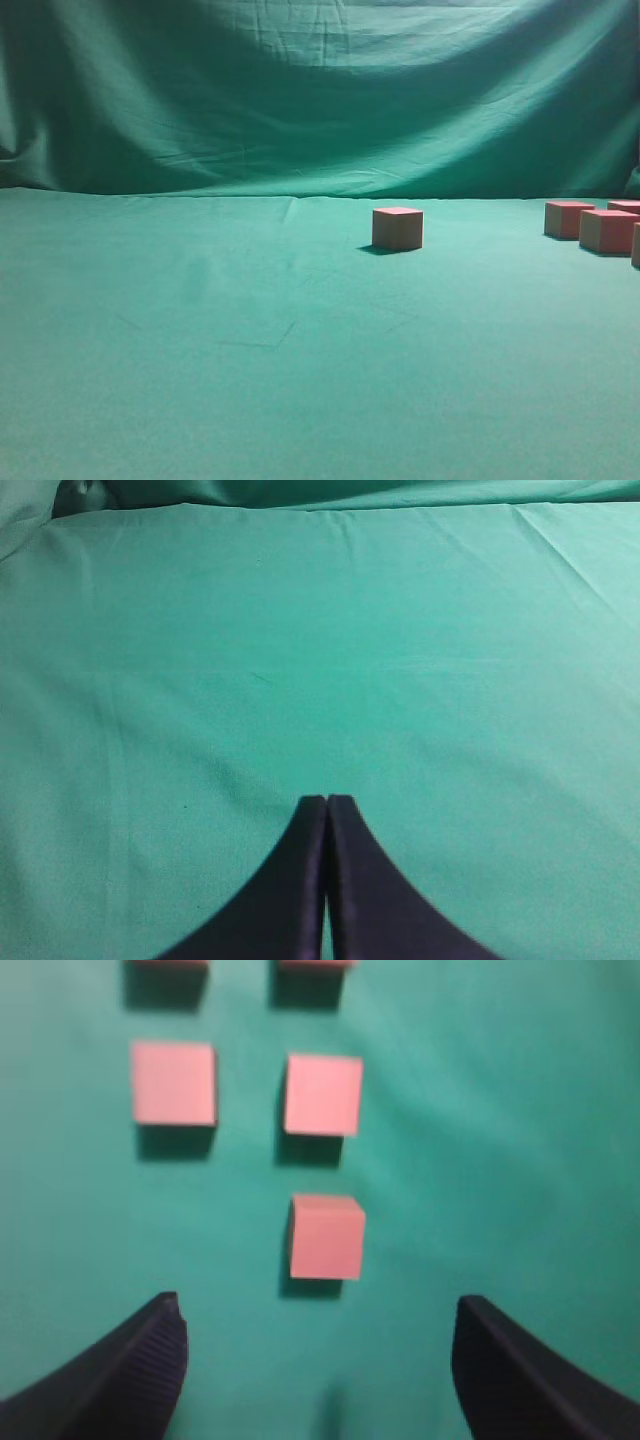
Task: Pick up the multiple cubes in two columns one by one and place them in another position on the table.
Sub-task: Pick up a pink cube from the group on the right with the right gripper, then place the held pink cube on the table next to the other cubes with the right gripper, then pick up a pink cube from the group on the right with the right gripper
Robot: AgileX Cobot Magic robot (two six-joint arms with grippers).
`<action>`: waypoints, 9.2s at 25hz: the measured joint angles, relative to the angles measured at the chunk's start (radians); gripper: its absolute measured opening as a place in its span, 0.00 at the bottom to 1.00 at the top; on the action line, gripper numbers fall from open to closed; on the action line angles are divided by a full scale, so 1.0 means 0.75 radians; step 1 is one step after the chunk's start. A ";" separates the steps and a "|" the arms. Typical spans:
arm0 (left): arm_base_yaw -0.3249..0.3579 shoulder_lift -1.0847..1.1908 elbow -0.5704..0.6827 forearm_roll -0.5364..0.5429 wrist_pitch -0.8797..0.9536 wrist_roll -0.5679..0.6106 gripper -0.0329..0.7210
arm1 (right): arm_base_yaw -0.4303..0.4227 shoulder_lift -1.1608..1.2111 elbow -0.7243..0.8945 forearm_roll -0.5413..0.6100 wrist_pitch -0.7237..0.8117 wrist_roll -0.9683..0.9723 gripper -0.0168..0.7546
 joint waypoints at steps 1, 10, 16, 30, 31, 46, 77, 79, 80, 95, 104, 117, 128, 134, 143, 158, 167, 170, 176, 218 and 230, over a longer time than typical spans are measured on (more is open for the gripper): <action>0.000 0.000 0.000 0.000 0.000 0.000 0.04 | -0.010 0.000 0.042 0.000 -0.036 0.011 0.73; 0.000 0.000 0.000 0.000 0.000 0.000 0.04 | -0.090 0.000 0.248 0.011 -0.295 0.074 0.73; 0.000 0.000 0.000 0.000 0.000 0.000 0.04 | -0.095 0.045 0.305 0.029 -0.411 0.079 0.73; 0.000 0.000 0.000 0.000 0.000 0.000 0.04 | -0.095 0.291 0.310 -0.036 -0.536 0.135 0.46; 0.000 0.000 0.000 0.000 0.000 0.000 0.04 | -0.095 0.291 0.310 -0.041 -0.536 0.135 0.38; 0.000 0.000 0.000 0.000 0.000 0.000 0.04 | -0.095 0.093 -0.105 0.323 -0.052 -0.186 0.36; 0.000 0.000 0.000 0.000 0.000 0.000 0.04 | 0.580 1.046 -1.233 0.359 -0.177 -1.208 0.36; 0.000 0.000 0.000 0.000 0.000 0.000 0.04 | 0.580 1.076 -1.233 0.361 -0.225 -1.223 0.36; 0.000 0.000 0.000 0.000 0.000 0.000 0.04 | 0.580 1.093 -1.233 0.361 -0.244 -1.233 0.36; 0.000 0.000 0.000 0.000 0.000 0.000 0.04 | 0.591 1.235 -1.247 0.329 -0.307 -1.263 0.36; 0.000 0.000 0.000 0.000 0.000 0.000 0.04 | 0.591 1.264 -1.248 0.216 -0.360 -1.263 0.36; 0.000 0.000 0.000 0.000 0.000 0.000 0.04 | 0.591 1.311 -1.258 0.177 -0.375 -1.263 0.36; 0.000 0.000 0.000 0.000 0.000 0.000 0.04 | 0.591 1.311 -1.258 0.163 -0.375 -1.263 0.36; 0.000 0.000 0.000 0.000 0.000 0.000 0.04 | 0.591 1.311 -1.258 0.162 -0.375 -1.263 0.36; 0.000 0.000 0.000 0.000 0.000 0.000 0.04 | 0.591 1.308 -1.266 0.147 -0.398 -1.228 0.84; 0.000 0.000 0.000 0.000 0.000 0.000 0.04 | 0.591 0.974 -1.453 0.169 0.079 -0.926 0.81; 0.000 0.000 0.000 0.000 0.000 0.000 0.04 | 0.591 0.648 -1.500 0.042 0.145 -0.450 0.74; 0.000 0.000 0.000 0.000 0.000 0.000 0.04 | 0.591 0.532 -1.500 -0.033 0.152 -0.286 0.74; 0.000 0.000 0.000 0.000 0.000 0.000 0.04 | 0.587 0.259 -1.267 -0.165 0.156 -0.072 0.74; 0.000 0.000 0.000 0.000 0.000 0.000 0.04 | 0.136 0.451 -0.029 0.073 -0.519 0.135 0.74; 0.000 0.000 0.000 0.000 0.000 0.000 0.04 | 0.136 0.566 -0.029 0.102 -0.546 0.106 0.67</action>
